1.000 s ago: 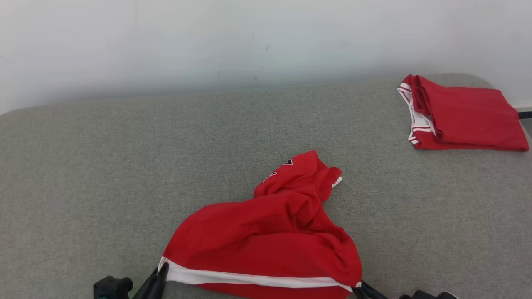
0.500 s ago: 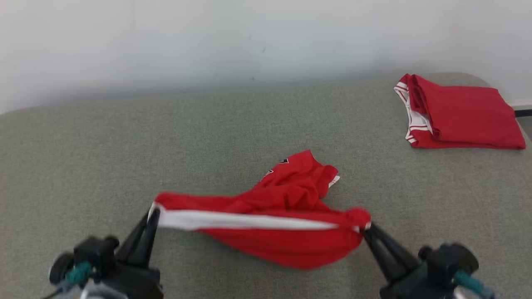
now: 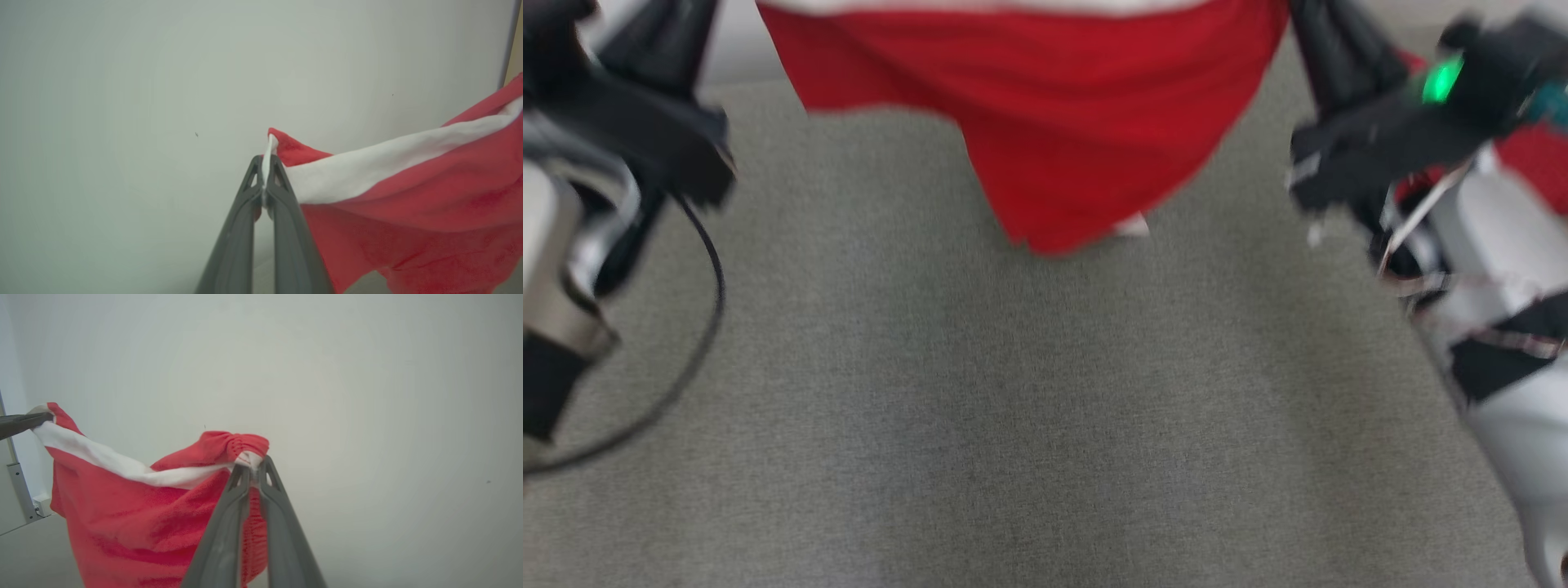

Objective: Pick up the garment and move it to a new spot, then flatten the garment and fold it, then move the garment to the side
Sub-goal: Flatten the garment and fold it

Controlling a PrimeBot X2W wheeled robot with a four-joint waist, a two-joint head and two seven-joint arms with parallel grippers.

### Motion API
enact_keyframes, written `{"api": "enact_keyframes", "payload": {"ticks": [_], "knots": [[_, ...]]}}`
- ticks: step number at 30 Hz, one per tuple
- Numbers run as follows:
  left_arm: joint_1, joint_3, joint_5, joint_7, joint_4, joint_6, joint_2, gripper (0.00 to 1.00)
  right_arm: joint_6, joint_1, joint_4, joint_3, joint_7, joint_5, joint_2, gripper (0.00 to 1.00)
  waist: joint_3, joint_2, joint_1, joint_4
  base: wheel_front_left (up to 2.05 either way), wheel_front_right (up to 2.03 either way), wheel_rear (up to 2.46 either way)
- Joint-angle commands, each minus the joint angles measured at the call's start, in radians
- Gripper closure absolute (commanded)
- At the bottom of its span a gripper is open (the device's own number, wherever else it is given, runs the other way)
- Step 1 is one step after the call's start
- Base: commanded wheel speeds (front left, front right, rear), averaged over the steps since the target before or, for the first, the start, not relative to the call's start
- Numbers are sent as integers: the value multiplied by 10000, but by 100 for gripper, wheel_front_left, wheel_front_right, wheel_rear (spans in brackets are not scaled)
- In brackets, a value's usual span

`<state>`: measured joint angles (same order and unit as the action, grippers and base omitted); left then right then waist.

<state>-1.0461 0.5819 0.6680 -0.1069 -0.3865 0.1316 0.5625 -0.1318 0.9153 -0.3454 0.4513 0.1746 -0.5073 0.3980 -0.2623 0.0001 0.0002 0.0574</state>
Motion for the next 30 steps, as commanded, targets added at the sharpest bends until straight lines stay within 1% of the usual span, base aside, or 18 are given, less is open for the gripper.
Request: {"api": "enact_keyframes", "payload": {"ticks": [1, 3, 6, 7, 12, 17, 21, 24, 27, 30], "knots": [[-908, 144, 261, 129, -252, -26, 167, 100, 29, 956, -264, -21, -165, -230, -164, 100, -1499, -1, -2, 100, 0, 0, 0], [-2075, 278, 561, 297, -562, -26, 268, 100, 29, 2213, -721, -15, -443, -412, -279, 100, -1984, -1, -2, 100, 0, 0, 0], [-3767, 548, 717, 426, -1023, -26, 345, 100, 29, 3931, -1499, -96, -677, -601, -437, 100, -2581, -1, -2, 63, 0, 0, 0], [-3767, 548, 717, 426, -1023, -26, 345, 100, 29, 3931, -1499, -96, -677, -601, -437, 100, -2581, -1, -2, 63, 0, 0, 0], [-6179, 857, 997, 328, -1815, -26, 211, 100, 29, 6282, -2761, -264, -912, -764, -781, 100, -3266, -1, -2, -12, 0, 0, 0], [-7835, 1310, 1138, 77, -2438, -26, -22, 100, 27, 7945, -3950, -219, -682, -577, -1045, 100, -3652, -1, -2, -66, 0, 0, 0], [-8752, 1813, 1262, -93, -2918, -26, -117, 100, 27, 8751, -4693, -62, -515, -573, -1201, 100, -3813, -1, -2, -127, 0, 0, 0], [-9104, 2077, 1557, -345, -3313, -28, -263, 100, 29, 9053, -5175, -31, -276, -640, -1264, 100, -3882, -1, -2, -161, 0, 0, 0], [-9102, 2434, 1775, -638, -3504, -28, -279, 100, 29, 8919, -5544, 216, -101, -741, -1280, 100, -3860, -1, -2, -197, 0, 0, 0], [-8630, 2794, 1976, -1051, -3496, -26, -253, 100, 27, 8513, -5660, 480, 134, -977, -1185, 100, -3701, -1, -2, -247, 0, 0, 0]]}}
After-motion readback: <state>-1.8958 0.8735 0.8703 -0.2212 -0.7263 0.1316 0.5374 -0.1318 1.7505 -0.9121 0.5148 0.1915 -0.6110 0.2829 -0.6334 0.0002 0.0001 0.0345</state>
